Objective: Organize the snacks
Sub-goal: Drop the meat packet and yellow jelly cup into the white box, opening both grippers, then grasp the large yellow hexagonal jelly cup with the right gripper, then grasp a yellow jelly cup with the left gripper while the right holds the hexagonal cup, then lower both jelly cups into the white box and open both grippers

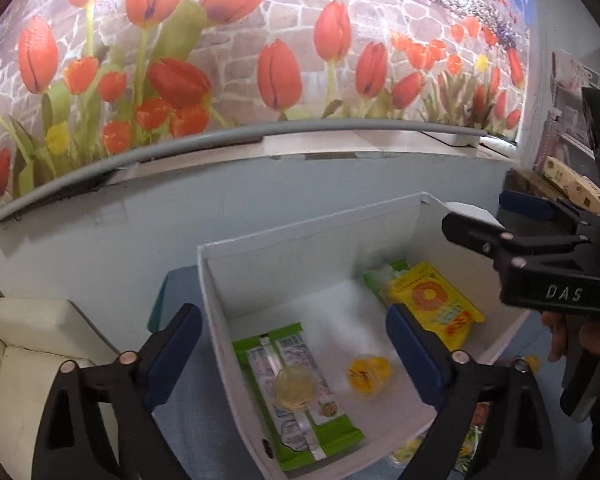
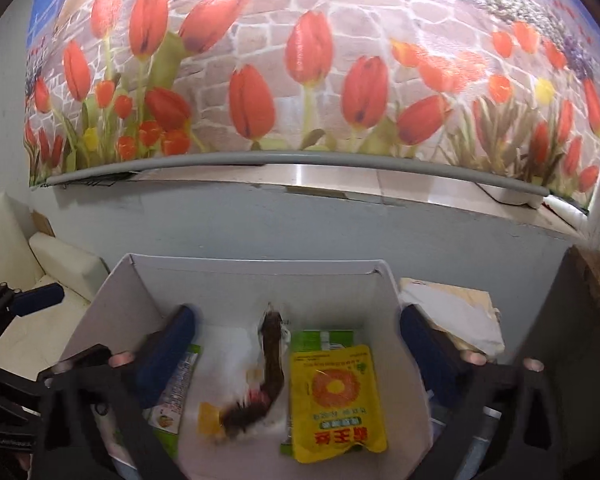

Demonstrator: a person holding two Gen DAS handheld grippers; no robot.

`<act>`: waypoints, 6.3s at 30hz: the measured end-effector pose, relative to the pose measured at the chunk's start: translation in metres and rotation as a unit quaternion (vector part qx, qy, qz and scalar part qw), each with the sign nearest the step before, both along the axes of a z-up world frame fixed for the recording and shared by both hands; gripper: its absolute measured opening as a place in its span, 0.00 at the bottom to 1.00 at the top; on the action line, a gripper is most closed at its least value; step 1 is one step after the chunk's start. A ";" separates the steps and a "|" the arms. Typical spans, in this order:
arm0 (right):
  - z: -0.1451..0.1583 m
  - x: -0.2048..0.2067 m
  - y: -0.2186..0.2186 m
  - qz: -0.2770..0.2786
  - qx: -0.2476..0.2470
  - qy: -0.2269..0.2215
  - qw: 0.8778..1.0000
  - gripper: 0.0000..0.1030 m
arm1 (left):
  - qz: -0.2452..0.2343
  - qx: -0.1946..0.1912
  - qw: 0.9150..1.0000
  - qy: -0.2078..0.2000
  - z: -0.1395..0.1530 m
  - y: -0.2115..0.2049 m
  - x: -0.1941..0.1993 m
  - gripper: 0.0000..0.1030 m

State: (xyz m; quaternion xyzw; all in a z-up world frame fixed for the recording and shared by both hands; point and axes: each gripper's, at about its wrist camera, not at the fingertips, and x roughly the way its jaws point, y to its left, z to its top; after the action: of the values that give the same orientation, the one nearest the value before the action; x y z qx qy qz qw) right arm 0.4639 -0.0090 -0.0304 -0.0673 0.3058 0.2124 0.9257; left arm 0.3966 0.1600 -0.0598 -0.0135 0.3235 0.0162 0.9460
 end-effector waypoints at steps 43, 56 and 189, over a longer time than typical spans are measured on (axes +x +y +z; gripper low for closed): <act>-0.111 -0.100 -0.160 -0.015 -0.036 0.112 0.993 1.00 | -0.024 -0.041 0.999 0.019 -0.001 -0.120 -0.220 1.00; -0.138 -0.081 -0.151 -0.012 -0.055 0.137 0.989 0.45 | -0.016 -0.054 0.997 0.049 -0.023 -0.113 -0.201 1.00; 0.013 -0.048 -0.030 0.101 0.072 0.041 0.991 0.45 | 0.008 -0.011 0.999 -0.041 0.045 -0.035 -0.046 0.47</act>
State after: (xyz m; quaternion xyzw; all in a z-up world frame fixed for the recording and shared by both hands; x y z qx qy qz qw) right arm 0.4161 -0.0385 -0.0173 -0.0225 0.3196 0.3287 0.8884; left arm 0.3508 0.1249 -0.0152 -0.0273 0.2841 0.0193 0.9582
